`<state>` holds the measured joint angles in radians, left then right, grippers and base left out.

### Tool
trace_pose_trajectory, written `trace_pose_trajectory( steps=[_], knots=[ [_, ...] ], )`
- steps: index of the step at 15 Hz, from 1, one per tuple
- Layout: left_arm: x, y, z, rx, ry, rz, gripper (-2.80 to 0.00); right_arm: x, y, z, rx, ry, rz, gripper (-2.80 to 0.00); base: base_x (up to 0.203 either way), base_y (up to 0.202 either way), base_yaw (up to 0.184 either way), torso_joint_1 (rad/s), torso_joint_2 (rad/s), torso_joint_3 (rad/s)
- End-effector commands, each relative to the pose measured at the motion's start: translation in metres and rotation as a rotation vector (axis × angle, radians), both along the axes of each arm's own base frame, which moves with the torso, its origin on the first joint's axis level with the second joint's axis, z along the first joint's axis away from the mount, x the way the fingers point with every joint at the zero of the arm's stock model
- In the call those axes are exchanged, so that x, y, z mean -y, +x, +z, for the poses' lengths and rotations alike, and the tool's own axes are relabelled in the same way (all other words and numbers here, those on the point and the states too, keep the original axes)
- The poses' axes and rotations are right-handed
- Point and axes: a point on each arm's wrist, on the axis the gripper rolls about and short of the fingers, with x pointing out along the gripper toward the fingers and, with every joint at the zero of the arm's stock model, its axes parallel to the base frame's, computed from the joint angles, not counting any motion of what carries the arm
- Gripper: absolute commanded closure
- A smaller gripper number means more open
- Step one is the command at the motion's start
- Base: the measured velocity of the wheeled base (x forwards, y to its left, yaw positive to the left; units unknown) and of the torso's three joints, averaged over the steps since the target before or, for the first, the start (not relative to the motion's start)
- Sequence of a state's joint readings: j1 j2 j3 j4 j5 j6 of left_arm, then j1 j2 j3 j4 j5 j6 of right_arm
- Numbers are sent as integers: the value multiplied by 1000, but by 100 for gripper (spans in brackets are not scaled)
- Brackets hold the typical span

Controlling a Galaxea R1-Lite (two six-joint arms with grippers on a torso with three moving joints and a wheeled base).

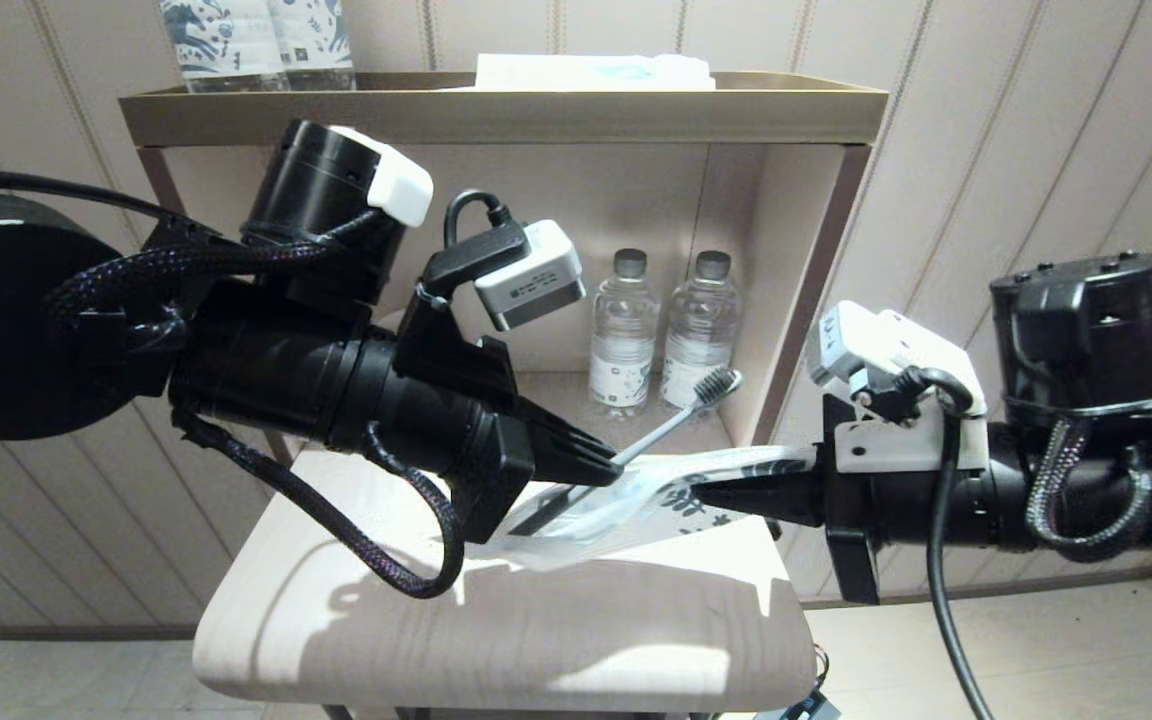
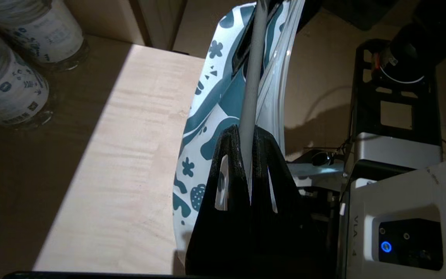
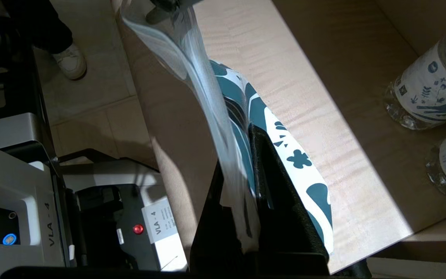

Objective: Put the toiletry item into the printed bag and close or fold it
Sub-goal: Place the toothbrush in the storage bag

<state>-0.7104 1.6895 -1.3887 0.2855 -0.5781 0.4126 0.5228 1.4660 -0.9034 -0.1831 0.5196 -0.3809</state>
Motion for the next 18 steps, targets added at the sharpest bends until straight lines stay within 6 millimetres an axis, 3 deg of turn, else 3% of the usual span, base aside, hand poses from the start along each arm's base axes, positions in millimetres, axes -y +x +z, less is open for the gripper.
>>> trace_pose_trajectory(
  steps=[1,7,18],
  knots=[
    [-3,-2,3,16,-5,-2,0,-1,4,-5,-13,-8,0,0,0,0,0,0,0,0],
    [-10,-9,2,32,11,9,0,0,4,-3,-10,-6,-5,0,0,0,0,0,0,0],
    [-3,0,-12,2,37,6,0,-2,1,-4,-11,-7,12,0,0,0,0,0,0,0]
  ],
)
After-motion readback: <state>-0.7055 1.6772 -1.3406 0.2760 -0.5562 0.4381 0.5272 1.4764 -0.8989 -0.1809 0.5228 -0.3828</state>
